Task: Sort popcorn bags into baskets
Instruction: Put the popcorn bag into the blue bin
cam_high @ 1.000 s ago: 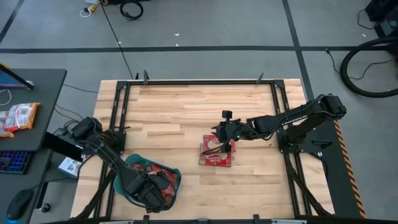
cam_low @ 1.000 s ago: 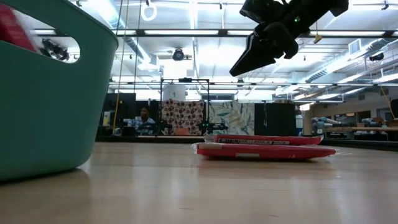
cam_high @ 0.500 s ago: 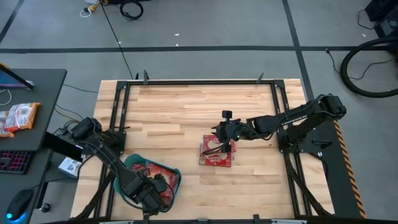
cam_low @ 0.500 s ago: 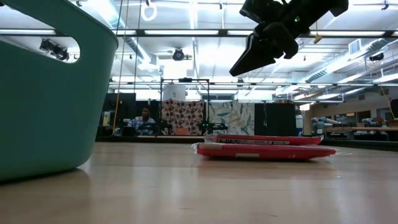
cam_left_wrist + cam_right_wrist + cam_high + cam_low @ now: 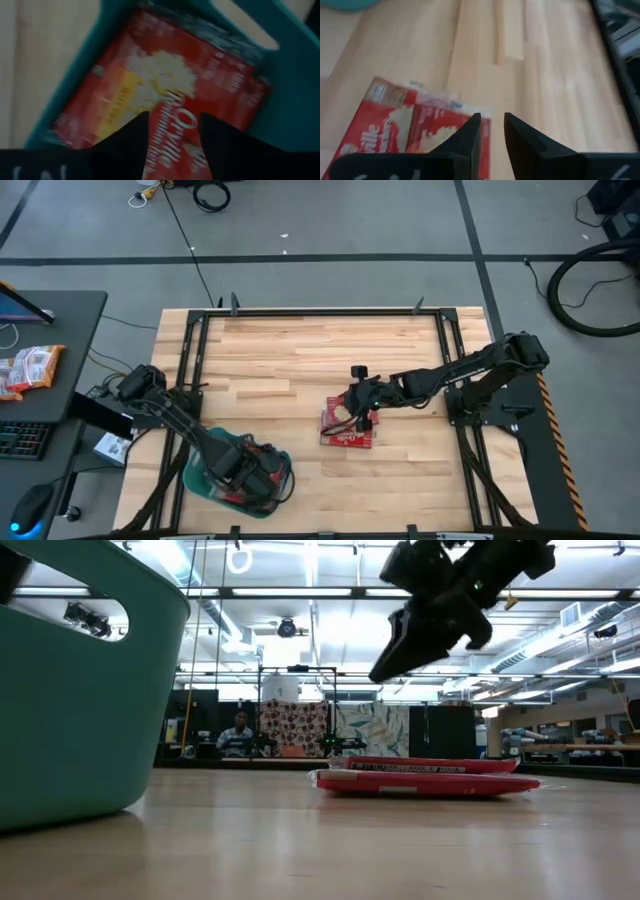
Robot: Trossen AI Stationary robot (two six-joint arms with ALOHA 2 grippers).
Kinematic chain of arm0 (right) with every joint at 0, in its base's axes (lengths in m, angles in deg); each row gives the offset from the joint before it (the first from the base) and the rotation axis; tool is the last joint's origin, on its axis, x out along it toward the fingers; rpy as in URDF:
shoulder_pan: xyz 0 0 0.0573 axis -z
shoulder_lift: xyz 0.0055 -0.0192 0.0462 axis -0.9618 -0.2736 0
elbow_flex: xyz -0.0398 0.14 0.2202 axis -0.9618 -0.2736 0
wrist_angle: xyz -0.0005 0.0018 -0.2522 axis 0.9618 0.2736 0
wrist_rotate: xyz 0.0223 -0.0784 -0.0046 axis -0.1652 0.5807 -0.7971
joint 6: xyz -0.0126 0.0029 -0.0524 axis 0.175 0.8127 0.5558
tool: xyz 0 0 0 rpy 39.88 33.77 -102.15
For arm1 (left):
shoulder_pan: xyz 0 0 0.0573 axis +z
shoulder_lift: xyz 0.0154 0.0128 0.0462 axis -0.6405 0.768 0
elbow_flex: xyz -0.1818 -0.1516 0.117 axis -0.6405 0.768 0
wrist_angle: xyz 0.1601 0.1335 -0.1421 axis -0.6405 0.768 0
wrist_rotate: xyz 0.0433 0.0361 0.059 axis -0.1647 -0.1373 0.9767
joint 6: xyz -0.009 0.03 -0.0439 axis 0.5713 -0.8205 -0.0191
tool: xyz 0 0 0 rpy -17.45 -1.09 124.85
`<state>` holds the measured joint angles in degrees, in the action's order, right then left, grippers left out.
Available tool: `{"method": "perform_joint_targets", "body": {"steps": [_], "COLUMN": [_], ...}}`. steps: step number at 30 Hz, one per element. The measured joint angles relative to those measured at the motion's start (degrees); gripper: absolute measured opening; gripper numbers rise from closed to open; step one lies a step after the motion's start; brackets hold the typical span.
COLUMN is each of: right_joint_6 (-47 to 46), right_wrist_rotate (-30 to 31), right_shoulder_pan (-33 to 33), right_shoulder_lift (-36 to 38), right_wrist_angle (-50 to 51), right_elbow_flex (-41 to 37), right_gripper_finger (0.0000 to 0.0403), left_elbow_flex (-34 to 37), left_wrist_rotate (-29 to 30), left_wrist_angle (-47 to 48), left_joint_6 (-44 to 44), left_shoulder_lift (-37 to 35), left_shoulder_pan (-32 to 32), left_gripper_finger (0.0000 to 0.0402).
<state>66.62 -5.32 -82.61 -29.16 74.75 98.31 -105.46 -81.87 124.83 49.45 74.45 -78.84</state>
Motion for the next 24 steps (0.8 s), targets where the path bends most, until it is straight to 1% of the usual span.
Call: {"method": "perform_joint_targets", "body": {"steps": [4, 10, 12, 15, 20, 22, 24], "right_joint_6": [-1.00, -5.57, -7.15, -9.22, -13.42, -16.24, -19.42], "right_wrist_rotate": [-0.73, -0.90, -0.92, -0.55, 5.31, 6.88, 7.57], "right_shoulder_pan": [-0.70, -3.24, -4.60, -6.86, -10.79, -11.90, -12.84], "right_shoulder_lift": [-1.41, -1.37, -1.39, -1.42, -1.44, -1.44, -1.44], "right_wrist_angle": [2.71, 4.82, 4.80, 5.72, 9.40, 11.14, 12.61], "right_elbow_flex": [0.00, -0.02, -0.02, -0.02, -0.02, -0.02, -0.02], "right_gripper_finger": [0.0089, 0.0089, 0.0089, 0.0089, 0.0089, 0.0089, 0.0089], "left_elbow_flex": [0.00, 0.00, 0.00, 0.00, 0.02, 0.02, 0.02], "left_wrist_rotate": [1.15, 3.46, 5.96, 11.62, 21.31, 23.80, 24.27], "left_wrist_angle": [2.70, 7.44, 7.35, 6.39, 3.20, 1.58, -0.52], "left_joint_6": [-4.50, -13.09, -16.44, -20.93, -29.36, -33.15, -35.99], "left_shoulder_lift": [0.00, 0.00, 0.00, 0.00, 0.00, 0.00, 0.09], "left_shoulder_pan": [2.09, 5.94, 7.17, 8.81, 11.57, 12.91, 14.66], "left_gripper_finger": [0.0172, 0.0172, 0.0172, 0.0172, 0.0172, 0.0172, 0.0172]}}
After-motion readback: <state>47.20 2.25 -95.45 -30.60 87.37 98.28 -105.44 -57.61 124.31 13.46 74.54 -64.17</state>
